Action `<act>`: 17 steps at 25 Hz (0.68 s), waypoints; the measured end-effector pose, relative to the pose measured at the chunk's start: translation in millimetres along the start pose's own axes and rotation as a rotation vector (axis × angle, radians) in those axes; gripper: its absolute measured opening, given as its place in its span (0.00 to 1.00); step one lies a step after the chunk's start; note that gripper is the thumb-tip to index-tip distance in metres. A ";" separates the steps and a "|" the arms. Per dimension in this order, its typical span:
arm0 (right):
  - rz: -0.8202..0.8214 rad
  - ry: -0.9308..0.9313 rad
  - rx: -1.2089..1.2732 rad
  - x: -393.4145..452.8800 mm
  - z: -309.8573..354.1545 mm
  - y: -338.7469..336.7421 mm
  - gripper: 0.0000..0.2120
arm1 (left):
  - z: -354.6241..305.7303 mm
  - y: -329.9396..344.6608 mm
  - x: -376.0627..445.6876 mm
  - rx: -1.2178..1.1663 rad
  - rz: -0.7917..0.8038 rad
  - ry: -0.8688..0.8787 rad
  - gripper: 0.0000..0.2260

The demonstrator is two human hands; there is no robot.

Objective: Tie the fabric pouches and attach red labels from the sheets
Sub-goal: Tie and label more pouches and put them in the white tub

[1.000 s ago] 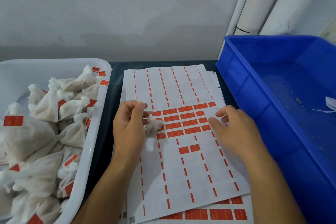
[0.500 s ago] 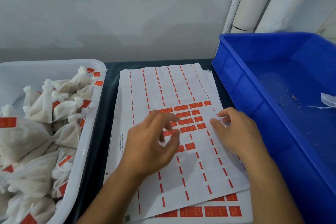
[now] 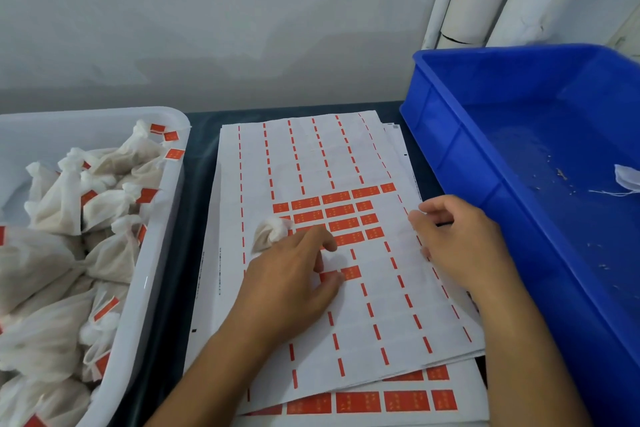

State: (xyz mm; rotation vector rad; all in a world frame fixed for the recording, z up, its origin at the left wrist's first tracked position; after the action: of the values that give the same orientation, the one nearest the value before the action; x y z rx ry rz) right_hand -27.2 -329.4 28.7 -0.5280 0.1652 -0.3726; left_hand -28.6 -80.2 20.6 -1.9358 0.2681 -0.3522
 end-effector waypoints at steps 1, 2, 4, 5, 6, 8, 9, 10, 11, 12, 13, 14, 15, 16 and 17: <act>-0.014 -0.017 -0.019 -0.5 0.2 -1.0 0.13 | 0.6 0.5 0.2 -0.006 0.003 -0.009 0.17; -0.026 -0.039 -0.041 -1.3 0.3 -1.9 0.13 | 1.2 1.0 0.4 -0.014 0.007 -0.013 0.17; -0.035 -0.072 -0.060 -2.2 0.3 -2.3 0.13 | 3.0 0.4 0.7 -0.028 0.016 -0.027 0.17; -0.032 -0.076 -0.055 -2.1 -0.1 -2.0 0.13 | 4.0 -0.4 0.9 -0.028 0.019 -0.030 0.16; -0.025 -0.069 -0.042 -1.6 -0.7 -1.6 0.12 | 5.3 -1.2 1.2 -0.021 0.022 -0.029 0.16; -0.043 -0.061 0.009 -0.2 -1.3 -2.6 0.09 | 8.1 -1.9 1.6 -0.012 0.023 -0.020 0.15; -0.070 -0.064 0.046 0.4 -0.8 -4.8 0.08 | 8.7 -1.6 1.9 -0.009 0.026 -0.020 0.15; -0.094 -0.063 0.094 0.4 0.0 -7.1 0.08 | 8.9 -1.3 2.3 -0.003 0.026 -0.022 0.14; -0.104 -0.053 0.148 0.7 0.2 -8.3 0.09 | 9.0 -1.1 2.7 0.006 0.026 -0.026 0.14; -0.094 -0.031 0.197 0.8 0.2 -8.0 0.10 | 9.2 -0.9 2.9 0.013 0.025 -0.032 0.14; -0.063 0.004 0.237 1.2 -0.5 -6.3 0.10 | 9.4 -0.7 3.2 0.015 0.023 -0.036 0.13; -0.003 0.048 0.272 1.3 -1.8 -3.8 0.10 | 9.9 0.0 3.3 0.012 0.020 -0.038 0.13; 0.081 0.099 0.306 1.3 -2.8 -0.3 0.09 | 10.7 0.9 3.5 0.007 0.019 -0.039 0.13; 0.179 0.153 0.337 -0.3 -3.0 3.6 0.08 | 11.3 1.2 3.4 0.002 0.018 -0.039 0.13; 0.273 0.200 0.366 -2.7 -3.2 7.4 0.09 | 11.4 1.1 3.2 -0.002 0.017 -0.040 0.12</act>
State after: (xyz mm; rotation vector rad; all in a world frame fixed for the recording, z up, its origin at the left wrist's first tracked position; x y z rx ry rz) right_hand -28.2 -324.0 22.4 -0.1026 0.3506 -0.1809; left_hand -21.5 -72.0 15.8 -1.9388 0.2585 -0.3016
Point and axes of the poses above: each hand's wrist, its own x-axis towards the middle knuckle, its own y-axis out of the palm, z = x × y, the point moved 5 cm from there along x, towards the middle knuckle, and after that the axes turned 12 degrees about x, right-handed, at the moved point
